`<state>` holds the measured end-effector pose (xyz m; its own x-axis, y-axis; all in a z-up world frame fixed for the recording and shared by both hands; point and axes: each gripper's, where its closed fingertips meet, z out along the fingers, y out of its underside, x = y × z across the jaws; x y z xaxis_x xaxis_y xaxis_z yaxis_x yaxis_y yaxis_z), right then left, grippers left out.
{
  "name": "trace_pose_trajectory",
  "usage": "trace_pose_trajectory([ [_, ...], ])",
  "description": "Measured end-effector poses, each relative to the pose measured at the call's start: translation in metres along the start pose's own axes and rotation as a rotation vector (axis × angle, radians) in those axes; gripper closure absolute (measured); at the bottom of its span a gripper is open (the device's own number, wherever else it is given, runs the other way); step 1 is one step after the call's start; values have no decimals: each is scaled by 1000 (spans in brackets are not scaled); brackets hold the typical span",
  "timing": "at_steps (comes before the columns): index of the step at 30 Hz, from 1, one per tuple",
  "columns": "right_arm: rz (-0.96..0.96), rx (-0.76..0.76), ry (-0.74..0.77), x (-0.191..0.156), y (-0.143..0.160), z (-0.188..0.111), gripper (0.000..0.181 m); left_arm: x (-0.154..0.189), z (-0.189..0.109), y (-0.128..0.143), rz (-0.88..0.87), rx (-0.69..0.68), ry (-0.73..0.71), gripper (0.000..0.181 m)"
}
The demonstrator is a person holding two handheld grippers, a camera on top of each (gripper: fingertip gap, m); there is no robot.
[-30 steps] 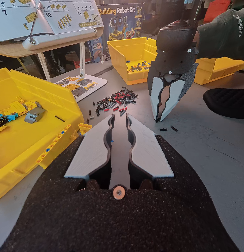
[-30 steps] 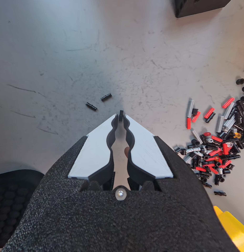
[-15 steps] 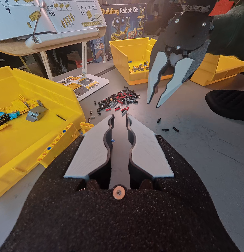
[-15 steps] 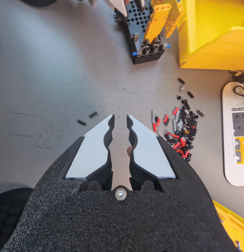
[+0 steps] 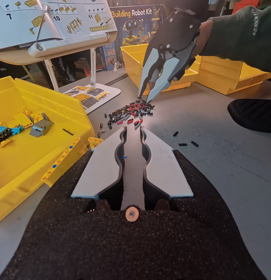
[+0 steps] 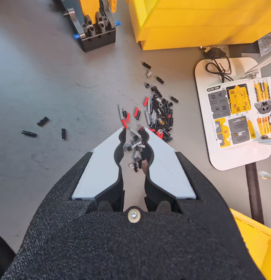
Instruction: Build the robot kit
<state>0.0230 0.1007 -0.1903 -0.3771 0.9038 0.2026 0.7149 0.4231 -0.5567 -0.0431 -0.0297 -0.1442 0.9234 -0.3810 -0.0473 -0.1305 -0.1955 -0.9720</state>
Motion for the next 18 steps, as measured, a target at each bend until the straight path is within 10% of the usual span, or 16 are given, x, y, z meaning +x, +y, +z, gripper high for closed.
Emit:
trace_pose_trajectory([
  [18,-48,-166,-159,6,8,59,172,-4,1,6,-2,-23,5,166],
])
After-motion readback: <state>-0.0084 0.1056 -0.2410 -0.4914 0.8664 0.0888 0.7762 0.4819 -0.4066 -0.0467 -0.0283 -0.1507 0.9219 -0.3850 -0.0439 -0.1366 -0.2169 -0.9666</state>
